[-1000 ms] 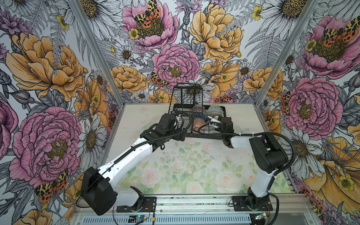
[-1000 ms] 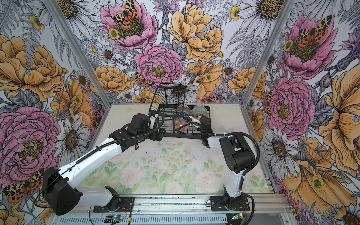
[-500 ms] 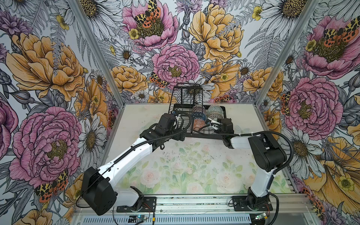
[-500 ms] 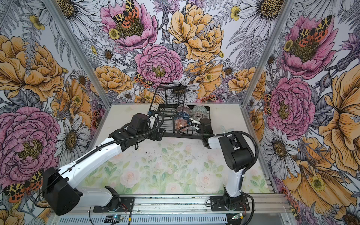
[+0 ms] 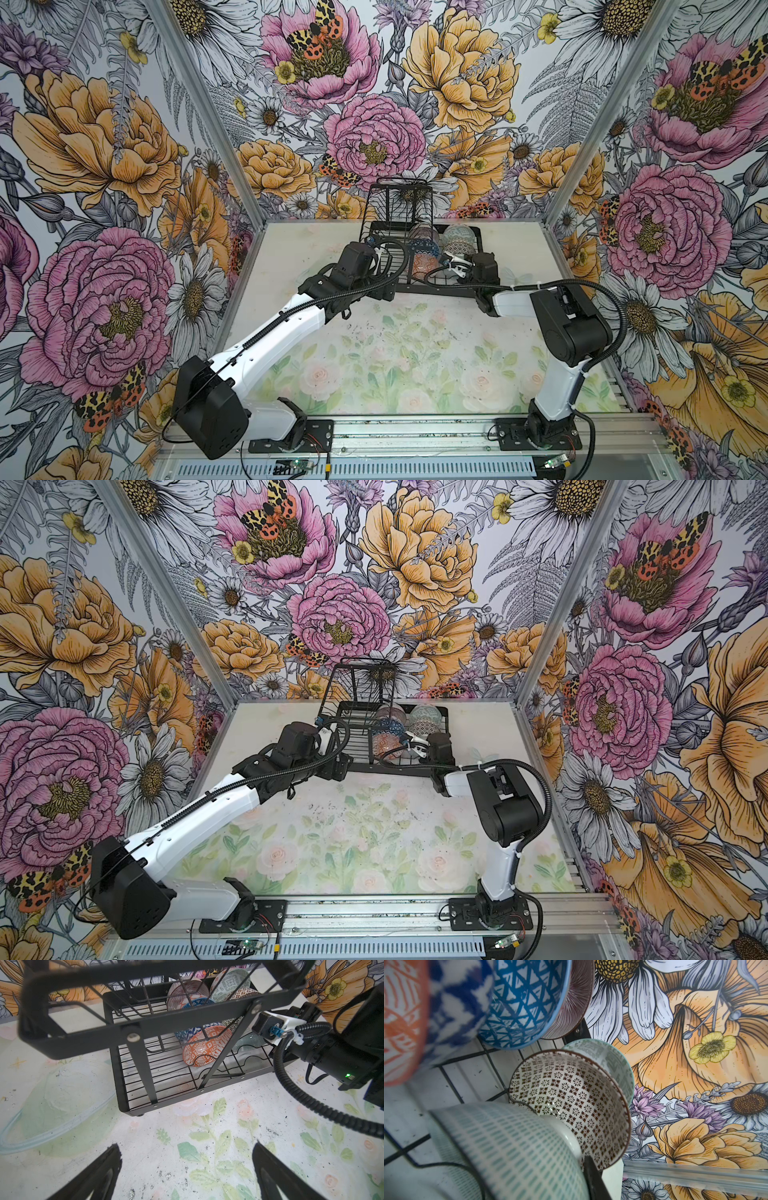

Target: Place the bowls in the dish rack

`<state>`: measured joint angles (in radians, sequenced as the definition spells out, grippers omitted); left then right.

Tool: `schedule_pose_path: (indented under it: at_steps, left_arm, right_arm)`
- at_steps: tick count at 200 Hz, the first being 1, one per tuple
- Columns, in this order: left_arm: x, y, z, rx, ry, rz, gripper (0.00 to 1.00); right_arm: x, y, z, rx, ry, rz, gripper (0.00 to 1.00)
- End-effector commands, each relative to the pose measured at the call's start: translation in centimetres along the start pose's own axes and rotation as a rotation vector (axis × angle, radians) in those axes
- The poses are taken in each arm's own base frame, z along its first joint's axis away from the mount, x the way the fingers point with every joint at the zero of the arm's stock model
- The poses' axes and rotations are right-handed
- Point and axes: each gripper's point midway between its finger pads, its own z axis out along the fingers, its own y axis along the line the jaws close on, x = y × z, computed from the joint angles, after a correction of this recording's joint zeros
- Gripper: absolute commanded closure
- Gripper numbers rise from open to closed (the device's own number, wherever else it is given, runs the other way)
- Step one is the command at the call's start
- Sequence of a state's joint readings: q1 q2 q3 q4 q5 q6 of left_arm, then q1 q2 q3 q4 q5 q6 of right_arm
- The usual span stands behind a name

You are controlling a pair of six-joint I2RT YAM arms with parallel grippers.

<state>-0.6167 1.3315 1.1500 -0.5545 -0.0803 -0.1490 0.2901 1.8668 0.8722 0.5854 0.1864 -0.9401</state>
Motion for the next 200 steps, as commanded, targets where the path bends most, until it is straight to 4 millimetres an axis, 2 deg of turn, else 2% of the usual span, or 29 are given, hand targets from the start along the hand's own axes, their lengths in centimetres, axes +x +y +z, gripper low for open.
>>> schedule_pose_path:
  at_steps: [1,51,67,90,132,146,153,200]
  left_arm:
    - [-0.4,-0.1,0.1,0.021,-0.001,0.0,0.01]
    - [-0.4,-0.2,0.1,0.027,0.002,0.0,0.01]
    - [-0.4,-0.2,0.1,0.026,0.002,0.0,0.01]
    - [-0.5,-0.3,0.0,0.031,-0.002,0.001,0.01]
    - [-0.6,-0.1,-0.1,0.028,-0.006,0.002,0.01]
    - [-0.5,0.1,-0.2,0.022,-0.008,0.003,0.01]
    - [-0.5,0.2,-0.2,0.019,-0.009,0.004,0.01]
    - [-1.6,1.5,-1.2,-0.009,-0.059,0.015,0.01]
  right_arm:
    - [-0.1,0.2,0.0,-0.018,-0.007,0.025,0.68]
    - [-0.3,-0.4,0.0,-0.005,-0.021,0.064,0.65]
    - [-0.4,-0.5,0.0,-0.008,-0.023,0.067,0.6]
    - [-0.7,-0.8,-0.4,-0.002,-0.04,0.079,0.45]
    - [-0.6,-2.0,-1.1,0.036,-0.043,0.11,0.29]
    - [-0.7,-2.8,-1.6,0.06,-0.054,0.134,0.13]
    - [-0.9,-3.1,-1.9,0.065,-0.06,0.146,0.01]
    - [-2.2,-5.9,-5.2,0.115,-0.121,0.24,0.01]
